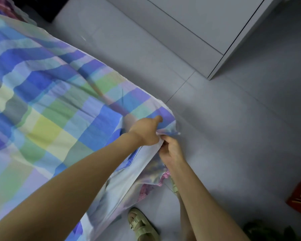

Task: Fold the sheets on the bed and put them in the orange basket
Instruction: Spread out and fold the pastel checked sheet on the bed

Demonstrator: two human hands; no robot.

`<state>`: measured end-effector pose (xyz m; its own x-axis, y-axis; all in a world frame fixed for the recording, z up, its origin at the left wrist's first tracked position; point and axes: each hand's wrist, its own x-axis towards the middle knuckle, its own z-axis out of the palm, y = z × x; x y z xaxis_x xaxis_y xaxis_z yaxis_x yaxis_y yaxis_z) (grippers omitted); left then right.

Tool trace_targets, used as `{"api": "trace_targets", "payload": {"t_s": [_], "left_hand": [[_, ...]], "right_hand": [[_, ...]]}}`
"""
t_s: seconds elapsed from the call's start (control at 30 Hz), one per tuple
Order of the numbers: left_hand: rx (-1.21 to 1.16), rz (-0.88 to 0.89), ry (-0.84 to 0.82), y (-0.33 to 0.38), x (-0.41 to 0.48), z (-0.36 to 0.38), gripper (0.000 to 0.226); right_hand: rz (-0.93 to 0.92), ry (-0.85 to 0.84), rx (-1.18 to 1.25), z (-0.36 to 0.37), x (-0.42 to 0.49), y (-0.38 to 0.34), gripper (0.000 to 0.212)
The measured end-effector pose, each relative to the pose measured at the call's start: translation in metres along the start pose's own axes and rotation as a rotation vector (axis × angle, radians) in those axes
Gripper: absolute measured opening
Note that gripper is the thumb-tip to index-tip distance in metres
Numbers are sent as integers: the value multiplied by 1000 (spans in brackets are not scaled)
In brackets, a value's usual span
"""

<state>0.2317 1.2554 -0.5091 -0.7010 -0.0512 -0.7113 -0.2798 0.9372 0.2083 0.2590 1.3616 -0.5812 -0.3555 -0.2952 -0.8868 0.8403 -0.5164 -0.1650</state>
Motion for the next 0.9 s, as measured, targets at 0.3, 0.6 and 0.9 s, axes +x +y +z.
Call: {"api": "trace_targets", "payload": {"t_s": [0.3, 0.6, 0.9], "left_hand": [[-211, -111, 323, 36, 41, -88, 33], [-654, -212, -190, 100, 98, -86, 44], [-288, -222, 253, 1, 33, -11, 31]], "right_hand": [[91, 87, -109, 11, 15, -31, 13], [23, 120, -136, -4, 24, -40, 26], [245, 208, -316, -11, 40, -36, 30]]}}
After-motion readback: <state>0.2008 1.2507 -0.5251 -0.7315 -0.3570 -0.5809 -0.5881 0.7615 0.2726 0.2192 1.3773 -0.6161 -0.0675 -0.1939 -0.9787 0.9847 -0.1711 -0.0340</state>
